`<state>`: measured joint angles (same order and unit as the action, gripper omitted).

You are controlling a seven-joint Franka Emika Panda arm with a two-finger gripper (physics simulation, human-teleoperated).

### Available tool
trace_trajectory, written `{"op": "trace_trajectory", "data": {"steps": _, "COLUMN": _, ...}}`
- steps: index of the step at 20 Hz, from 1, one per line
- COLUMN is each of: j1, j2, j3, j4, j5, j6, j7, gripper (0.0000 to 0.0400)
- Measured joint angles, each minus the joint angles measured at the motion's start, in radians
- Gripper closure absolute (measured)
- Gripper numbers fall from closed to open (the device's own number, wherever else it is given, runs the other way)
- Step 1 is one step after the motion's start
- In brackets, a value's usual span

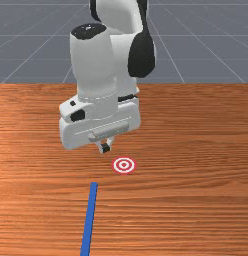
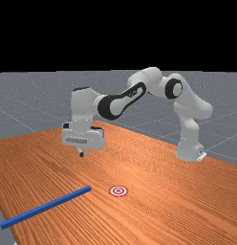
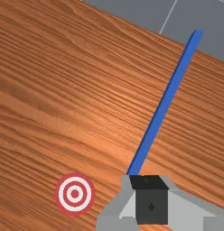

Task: Pull the pivot to the target area

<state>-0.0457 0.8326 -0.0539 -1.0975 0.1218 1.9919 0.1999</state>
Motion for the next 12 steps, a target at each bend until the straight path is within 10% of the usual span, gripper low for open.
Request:
{"op": "trace_trajectory", "data": {"steps": 5, "j1": -0.019, "j2": 0.105, "j3": 0.02, "j4": 0.172, "j5": 0.023, "j6": -0.082, "j7": -0.005, "gripper": 0.04}}
{"op": "trace_trajectory", "data": {"steps": 12, "j1": -0.014, "j2": 0.108, "j3": 0.018, "j4": 0.033, "j5": 0.024, "j6": 0.103, "j7": -0.022, "gripper": 0.04}}
